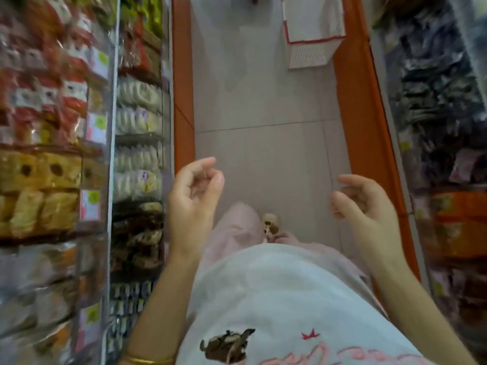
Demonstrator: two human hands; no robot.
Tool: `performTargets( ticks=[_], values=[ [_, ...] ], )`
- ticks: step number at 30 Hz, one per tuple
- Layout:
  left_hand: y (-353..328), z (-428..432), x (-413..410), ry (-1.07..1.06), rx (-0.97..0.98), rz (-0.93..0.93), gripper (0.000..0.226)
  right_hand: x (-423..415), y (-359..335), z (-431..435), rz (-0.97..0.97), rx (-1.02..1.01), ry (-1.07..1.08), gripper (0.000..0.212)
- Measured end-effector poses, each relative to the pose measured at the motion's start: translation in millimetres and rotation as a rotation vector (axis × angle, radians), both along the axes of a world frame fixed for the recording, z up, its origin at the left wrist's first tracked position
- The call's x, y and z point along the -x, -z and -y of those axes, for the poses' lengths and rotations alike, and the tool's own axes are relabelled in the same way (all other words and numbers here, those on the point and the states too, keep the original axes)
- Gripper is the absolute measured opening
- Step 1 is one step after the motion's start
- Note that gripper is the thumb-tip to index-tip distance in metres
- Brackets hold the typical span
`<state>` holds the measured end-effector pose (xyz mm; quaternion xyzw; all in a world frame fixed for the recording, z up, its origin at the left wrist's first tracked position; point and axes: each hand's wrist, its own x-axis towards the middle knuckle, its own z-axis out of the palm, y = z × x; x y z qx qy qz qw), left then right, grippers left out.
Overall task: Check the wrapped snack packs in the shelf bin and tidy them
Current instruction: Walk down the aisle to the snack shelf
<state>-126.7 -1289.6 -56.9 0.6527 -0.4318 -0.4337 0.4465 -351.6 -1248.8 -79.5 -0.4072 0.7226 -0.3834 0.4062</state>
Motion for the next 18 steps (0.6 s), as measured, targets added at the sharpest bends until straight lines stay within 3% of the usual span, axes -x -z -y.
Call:
performTargets(
  ticks=[10,18],
  values=[
    [20.0,301.7,13.7,0.013,0.000,0.013,0.021,8.5,10.3,334.1,0.060,0.016,-0.010,0.022],
    [0.6,579.8,52.3,0.150,0.046,0.011,0.021,38.8,4.6,502.5,0.079,-0.054,0.141,0.025]
  ],
)
